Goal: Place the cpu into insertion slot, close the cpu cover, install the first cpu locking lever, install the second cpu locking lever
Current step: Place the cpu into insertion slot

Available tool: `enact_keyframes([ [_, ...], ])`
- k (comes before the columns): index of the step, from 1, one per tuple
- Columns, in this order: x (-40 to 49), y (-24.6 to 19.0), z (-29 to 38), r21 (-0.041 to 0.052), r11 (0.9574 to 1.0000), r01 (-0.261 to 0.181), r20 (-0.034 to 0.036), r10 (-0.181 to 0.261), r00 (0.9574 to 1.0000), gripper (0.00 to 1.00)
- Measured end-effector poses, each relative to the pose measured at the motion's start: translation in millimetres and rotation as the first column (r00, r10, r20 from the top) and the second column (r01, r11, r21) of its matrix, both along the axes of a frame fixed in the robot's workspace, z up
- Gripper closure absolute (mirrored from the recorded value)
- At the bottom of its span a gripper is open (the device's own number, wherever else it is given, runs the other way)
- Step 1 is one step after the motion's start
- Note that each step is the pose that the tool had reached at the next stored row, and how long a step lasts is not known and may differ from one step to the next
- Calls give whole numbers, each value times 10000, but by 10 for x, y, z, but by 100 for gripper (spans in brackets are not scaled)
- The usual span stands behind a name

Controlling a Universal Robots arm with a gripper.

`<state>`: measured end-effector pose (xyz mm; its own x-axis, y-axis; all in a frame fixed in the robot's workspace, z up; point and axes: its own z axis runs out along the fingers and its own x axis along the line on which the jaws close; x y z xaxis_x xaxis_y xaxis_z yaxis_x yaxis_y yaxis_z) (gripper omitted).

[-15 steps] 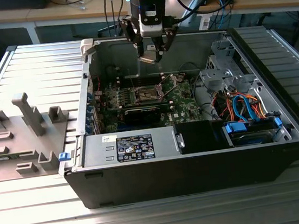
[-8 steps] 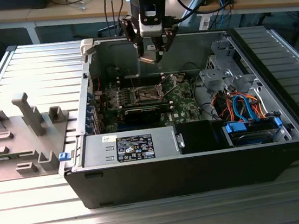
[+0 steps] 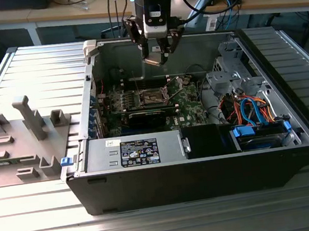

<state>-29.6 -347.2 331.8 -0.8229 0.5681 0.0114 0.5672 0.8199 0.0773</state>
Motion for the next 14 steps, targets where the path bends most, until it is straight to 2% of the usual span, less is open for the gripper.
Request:
enact_keyframes([
  [14, 0, 0, -4, -1, 10000, 95, 1, -95, 10000, 46],
])
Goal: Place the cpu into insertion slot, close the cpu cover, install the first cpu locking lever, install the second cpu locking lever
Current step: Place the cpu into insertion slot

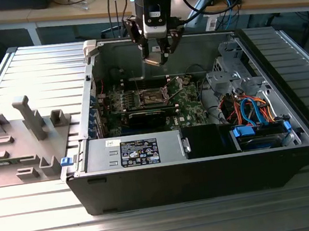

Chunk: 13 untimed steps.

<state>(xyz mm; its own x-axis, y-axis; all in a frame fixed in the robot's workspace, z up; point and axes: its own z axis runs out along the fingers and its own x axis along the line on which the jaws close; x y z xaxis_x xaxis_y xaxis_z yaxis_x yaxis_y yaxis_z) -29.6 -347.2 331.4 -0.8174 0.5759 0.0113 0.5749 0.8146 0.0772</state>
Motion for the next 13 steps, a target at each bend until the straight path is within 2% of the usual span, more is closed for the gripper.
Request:
enact_keyframes([
  [13, 1, 1, -13, -3, 10000, 20, -1, -20, 10000, 46],
])
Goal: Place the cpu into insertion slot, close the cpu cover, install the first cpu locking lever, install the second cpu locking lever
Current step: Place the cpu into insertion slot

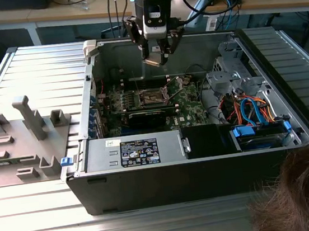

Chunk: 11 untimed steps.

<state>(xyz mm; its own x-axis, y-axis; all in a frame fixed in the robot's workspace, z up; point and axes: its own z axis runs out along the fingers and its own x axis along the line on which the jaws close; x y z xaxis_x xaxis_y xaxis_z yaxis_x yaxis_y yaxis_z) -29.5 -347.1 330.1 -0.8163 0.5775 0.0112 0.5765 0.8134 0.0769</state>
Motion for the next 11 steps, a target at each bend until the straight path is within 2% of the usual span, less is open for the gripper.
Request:
enact_keyframes([
  [11, 0, 0, -4, -1, 10000, 78, 0, -78, 10000, 46],
])
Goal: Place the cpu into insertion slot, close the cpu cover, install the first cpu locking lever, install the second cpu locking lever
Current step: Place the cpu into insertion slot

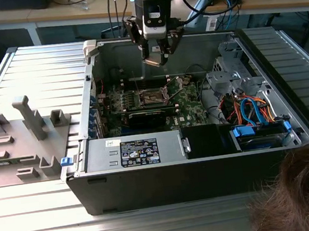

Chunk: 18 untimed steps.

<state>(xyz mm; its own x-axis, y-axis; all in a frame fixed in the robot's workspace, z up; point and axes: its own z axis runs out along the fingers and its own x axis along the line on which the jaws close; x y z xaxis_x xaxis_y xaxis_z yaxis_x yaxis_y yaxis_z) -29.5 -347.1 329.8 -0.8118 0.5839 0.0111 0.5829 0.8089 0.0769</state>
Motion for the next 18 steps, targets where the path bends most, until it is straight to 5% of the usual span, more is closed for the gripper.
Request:
enact_keyframes([
  [18, 0, 0, -6, 0, 9999, 108, 0, -108, 9999, 46],
])
